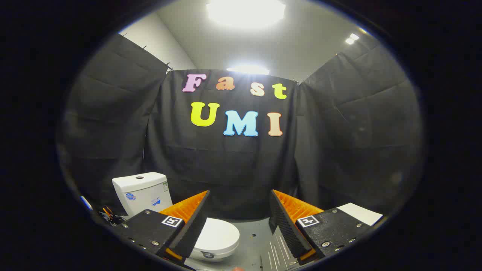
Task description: Open the toilet lid.
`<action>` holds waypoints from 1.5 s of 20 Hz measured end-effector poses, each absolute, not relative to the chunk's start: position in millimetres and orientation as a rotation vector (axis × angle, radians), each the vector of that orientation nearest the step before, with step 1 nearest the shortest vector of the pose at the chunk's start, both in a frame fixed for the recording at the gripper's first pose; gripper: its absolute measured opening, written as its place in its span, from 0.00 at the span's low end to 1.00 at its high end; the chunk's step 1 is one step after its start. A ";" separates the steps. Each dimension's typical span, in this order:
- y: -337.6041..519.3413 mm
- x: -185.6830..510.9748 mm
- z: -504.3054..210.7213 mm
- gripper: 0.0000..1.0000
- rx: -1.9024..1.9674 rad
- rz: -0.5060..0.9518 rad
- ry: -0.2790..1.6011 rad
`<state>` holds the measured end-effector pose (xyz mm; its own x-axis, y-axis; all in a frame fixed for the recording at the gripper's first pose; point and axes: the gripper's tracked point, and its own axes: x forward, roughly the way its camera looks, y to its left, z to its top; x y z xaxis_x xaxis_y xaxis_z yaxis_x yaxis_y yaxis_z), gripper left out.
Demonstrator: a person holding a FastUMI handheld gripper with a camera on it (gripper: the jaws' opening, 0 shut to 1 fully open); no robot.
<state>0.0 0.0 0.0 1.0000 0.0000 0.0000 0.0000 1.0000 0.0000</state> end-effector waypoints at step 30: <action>-3.0 15.8 -42.0 0.95 0.004 0.011 0.065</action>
<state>15.8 -3.0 -42.0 0.9978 0.0107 -0.0649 -0.0104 0.9999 0.0045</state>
